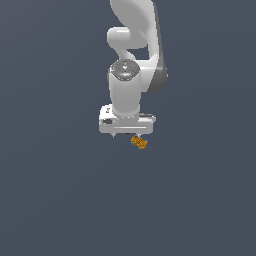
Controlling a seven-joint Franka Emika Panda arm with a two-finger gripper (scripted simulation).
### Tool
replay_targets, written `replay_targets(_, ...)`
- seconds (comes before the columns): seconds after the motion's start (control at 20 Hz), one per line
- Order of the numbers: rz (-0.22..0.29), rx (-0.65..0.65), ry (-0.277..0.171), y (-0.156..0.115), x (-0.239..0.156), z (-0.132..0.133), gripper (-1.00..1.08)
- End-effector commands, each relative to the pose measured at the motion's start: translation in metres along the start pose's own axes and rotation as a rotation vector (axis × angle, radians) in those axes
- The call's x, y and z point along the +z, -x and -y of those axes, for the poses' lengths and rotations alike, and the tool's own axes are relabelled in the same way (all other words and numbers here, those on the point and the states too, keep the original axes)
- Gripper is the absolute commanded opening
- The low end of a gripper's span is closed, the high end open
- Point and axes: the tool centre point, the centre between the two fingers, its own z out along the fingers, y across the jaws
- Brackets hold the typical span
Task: Pick up the object and move it to a goal position.
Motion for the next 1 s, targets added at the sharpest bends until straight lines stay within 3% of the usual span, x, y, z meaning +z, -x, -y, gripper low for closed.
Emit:
replay_targets(0.0, 0.0, 0.0, 0.0, 0.0, 0.0, 0.0, 1.0)
replay_targets(0.45, 0.014, 0.02, -0.018, 0.003, 0.003, -0.018, 1.0)
replay_targets(0.95, 0.012, -0.024, -0.014, 0.006, 0.009, -0.015, 1.0)
